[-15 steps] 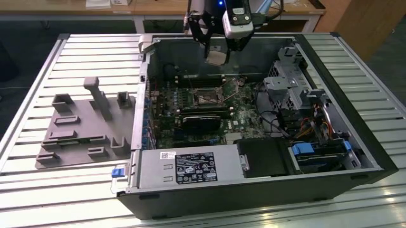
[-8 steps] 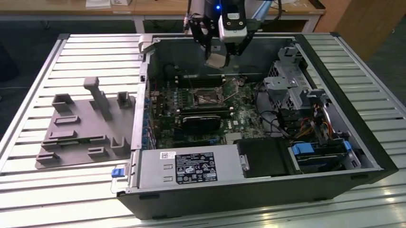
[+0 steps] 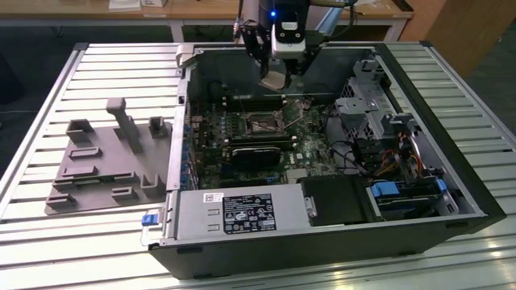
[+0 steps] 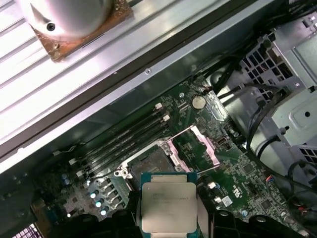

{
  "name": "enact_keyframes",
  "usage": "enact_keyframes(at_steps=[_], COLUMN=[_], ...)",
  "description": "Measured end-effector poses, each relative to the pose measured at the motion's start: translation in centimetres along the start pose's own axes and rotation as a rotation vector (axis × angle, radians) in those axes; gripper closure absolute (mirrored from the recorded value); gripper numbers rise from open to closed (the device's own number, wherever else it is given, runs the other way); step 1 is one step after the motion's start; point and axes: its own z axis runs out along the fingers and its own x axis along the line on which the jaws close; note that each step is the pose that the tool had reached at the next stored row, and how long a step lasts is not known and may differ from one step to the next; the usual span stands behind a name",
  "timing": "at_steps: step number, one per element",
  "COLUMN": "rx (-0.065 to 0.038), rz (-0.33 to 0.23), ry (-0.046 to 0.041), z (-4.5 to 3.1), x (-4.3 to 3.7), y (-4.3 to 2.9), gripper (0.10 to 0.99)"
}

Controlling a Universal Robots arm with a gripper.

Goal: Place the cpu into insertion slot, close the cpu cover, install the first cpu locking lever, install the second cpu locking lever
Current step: 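Place the cpu into insertion slot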

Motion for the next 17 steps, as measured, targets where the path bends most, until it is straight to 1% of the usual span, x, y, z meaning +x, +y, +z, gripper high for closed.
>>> enact_keyframes(at_steps=[17], rx=[-0.003], rz=[0.197], ry=[-0.0172], z=[1.39], x=[0.46], y=[-0.46], gripper=[0.553])
